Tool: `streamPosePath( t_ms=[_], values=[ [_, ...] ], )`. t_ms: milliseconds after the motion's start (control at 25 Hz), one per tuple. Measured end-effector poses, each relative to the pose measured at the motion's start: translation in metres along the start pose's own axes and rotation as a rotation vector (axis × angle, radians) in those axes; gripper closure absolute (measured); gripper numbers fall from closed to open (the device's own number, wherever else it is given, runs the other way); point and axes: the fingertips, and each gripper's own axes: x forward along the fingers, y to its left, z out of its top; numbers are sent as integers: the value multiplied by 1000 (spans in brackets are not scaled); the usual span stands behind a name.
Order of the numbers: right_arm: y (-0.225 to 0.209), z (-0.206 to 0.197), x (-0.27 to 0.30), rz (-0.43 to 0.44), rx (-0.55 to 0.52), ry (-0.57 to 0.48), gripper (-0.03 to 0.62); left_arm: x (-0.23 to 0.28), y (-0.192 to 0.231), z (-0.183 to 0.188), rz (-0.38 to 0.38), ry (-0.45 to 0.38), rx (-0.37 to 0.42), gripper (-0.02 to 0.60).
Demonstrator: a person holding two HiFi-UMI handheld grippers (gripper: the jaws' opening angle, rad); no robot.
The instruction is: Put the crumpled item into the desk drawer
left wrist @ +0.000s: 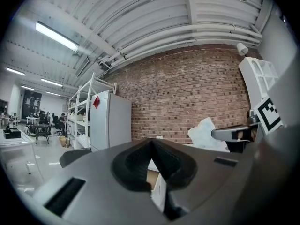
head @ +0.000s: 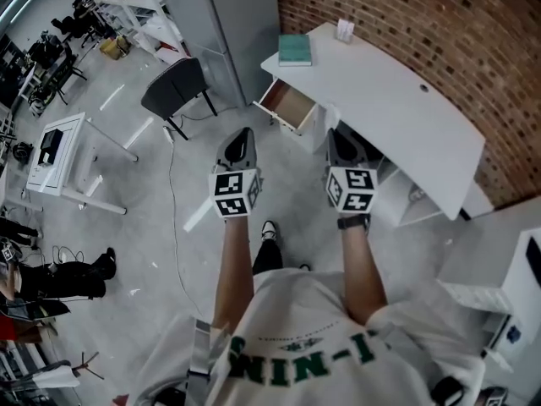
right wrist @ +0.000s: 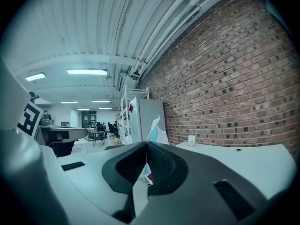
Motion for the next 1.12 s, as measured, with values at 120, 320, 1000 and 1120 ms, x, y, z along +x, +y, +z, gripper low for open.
streamPosePath(
  t_ms=[120,320,1000,1120],
  values=[
    [-9,1,26,-6,6,9,592,30,6,0,-24,1,-9,584],
    [-16,8,78,-20,16,22,592,86,29,12,-65,-6,-14,584],
    [-13,5,212,-127,23,61,592,215,121,0,-184,13,-54,584],
    [-8,-1,226,-150,40,59,592,226,132,-9,-213,30,-53,584]
  ],
)
